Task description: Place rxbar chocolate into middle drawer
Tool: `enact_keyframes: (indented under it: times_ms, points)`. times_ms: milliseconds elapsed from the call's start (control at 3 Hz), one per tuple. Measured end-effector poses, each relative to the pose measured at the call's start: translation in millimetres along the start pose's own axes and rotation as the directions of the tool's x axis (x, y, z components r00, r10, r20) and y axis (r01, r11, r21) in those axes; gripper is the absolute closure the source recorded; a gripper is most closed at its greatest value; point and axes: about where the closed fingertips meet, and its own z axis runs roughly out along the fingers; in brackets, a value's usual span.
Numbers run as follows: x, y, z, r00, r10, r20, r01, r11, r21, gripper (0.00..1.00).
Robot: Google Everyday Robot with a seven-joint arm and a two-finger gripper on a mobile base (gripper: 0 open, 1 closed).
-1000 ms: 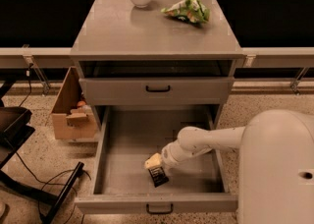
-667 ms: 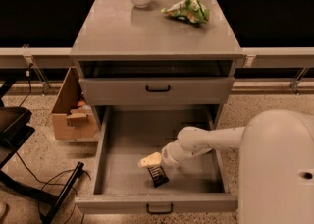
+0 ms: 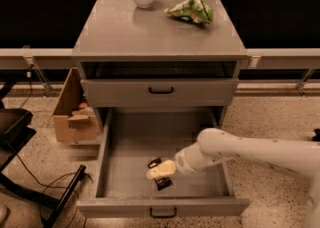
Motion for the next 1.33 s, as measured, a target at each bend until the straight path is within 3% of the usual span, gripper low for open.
enact_keyframes:
  times_ms: [333,667,1000,1333]
  points:
    - [46,36,-68,0.991,-0.123,-0.051,0.124,0.9923,0.004,0.0]
    - [63,59,-132,0.967,-0.229,-0.108,0.234,0.9714,0.039,0.0]
    - [60,65,-189,0.959,-0.252,-0.131,0.265,0.9596,0.096,0.0]
    - [66,70,-236,0.98,-0.183,-0.074,0.194,0.963,0.187,0.0]
